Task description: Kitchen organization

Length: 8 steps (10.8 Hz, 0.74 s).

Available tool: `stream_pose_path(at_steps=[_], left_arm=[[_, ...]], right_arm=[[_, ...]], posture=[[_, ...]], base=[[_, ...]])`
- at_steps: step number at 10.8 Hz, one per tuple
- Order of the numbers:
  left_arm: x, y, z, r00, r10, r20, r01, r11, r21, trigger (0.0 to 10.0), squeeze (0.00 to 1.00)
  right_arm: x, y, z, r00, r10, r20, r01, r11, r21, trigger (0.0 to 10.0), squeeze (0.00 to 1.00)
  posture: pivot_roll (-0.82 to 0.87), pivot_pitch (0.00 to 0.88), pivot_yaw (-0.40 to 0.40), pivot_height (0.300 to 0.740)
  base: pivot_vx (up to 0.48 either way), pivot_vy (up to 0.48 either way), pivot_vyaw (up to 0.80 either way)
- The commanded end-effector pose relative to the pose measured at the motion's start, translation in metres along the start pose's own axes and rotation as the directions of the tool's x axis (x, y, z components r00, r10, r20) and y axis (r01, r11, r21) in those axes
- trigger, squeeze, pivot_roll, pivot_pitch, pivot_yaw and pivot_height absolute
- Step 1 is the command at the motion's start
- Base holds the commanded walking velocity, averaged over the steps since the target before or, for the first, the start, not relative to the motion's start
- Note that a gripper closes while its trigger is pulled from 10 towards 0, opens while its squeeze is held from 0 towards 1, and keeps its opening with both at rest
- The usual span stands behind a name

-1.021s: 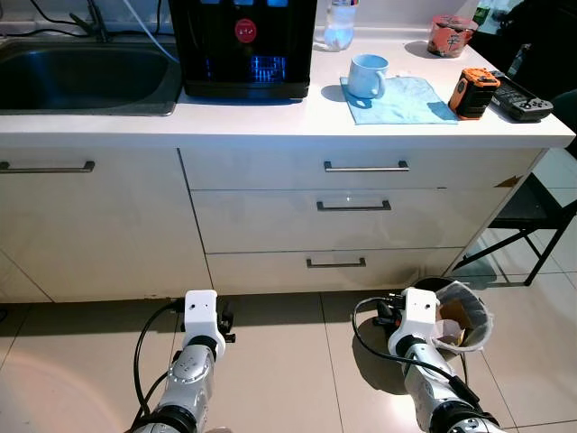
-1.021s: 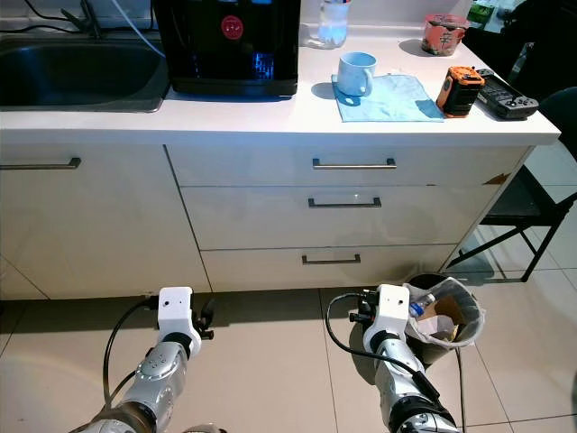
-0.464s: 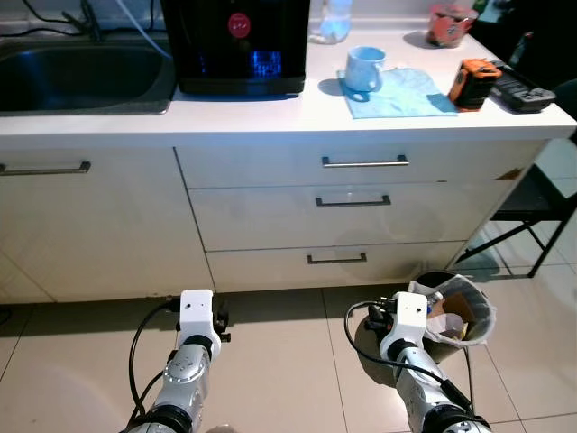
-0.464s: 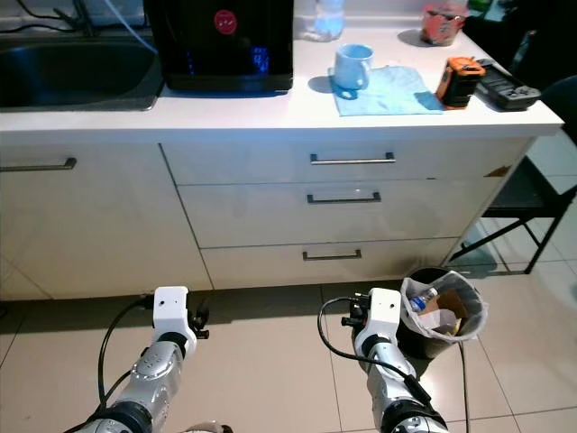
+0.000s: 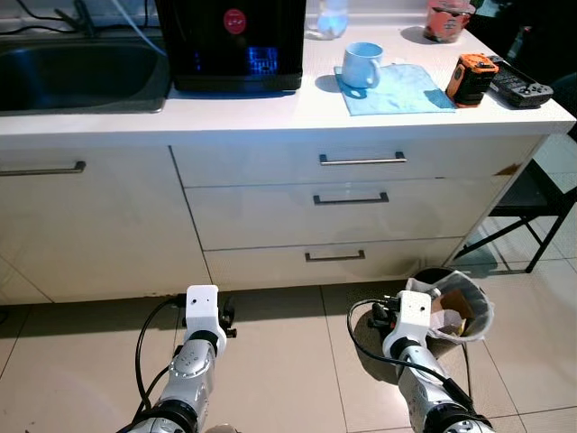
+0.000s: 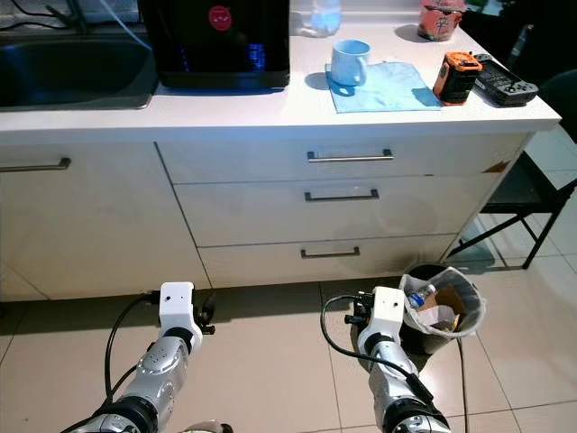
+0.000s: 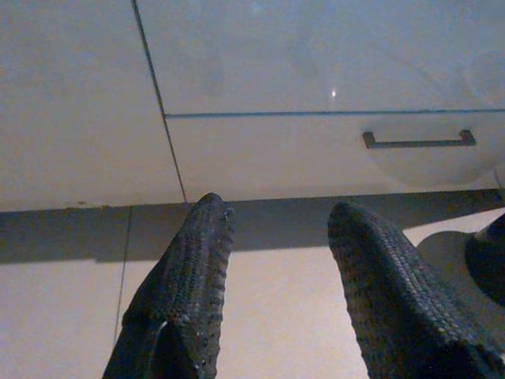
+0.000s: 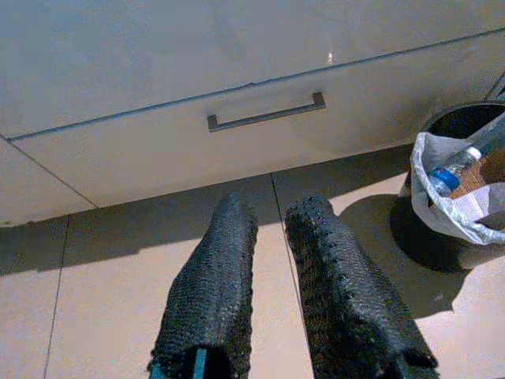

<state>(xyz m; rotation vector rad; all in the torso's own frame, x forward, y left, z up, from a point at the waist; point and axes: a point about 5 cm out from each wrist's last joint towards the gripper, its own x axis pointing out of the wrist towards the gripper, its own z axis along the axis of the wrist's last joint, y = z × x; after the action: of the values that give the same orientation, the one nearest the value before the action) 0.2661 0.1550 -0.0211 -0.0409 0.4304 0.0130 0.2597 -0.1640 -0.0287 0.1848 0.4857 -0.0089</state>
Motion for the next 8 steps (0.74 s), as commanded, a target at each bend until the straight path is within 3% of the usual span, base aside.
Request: stream_pose_path(at_steps=[1,7,8], left_arm=[[-0.001,0.002,-0.004,1.0,0.012,-0.019,-0.012,1.0,0.004,10.0,0.0],[-0.007,0.005,-0.014,0.999,0.036,-0.037,-0.037,0.999,-0.028,10.0,0.0],[-0.008,0.006,-0.015,0.999,0.037,-0.039,-0.039,0.999,-0.029,10.0,0.0]], right_arm=[[0.0,-0.001,0.002,1.0,0.005,0.005,-0.005,1.0,-0.01,10.0,0.0],[-0.002,-0.006,-0.002,1.0,0.019,-0.006,-0.02,1.0,-0.022,10.0,0.0],[-0.003,-0.007,-0.002,1.0,0.022,-0.007,-0.022,0.999,-0.023,10.0,0.0]], posture=[[0.13,0.07,-0.014,0.74],[0.14,0.088,-0.033,0.74],[0.13,0.09,-0.029,0.74]], base=[[0.0,0.0,0.0],[0.0,0.0,0.0],[0.0,0.311,0.0]])
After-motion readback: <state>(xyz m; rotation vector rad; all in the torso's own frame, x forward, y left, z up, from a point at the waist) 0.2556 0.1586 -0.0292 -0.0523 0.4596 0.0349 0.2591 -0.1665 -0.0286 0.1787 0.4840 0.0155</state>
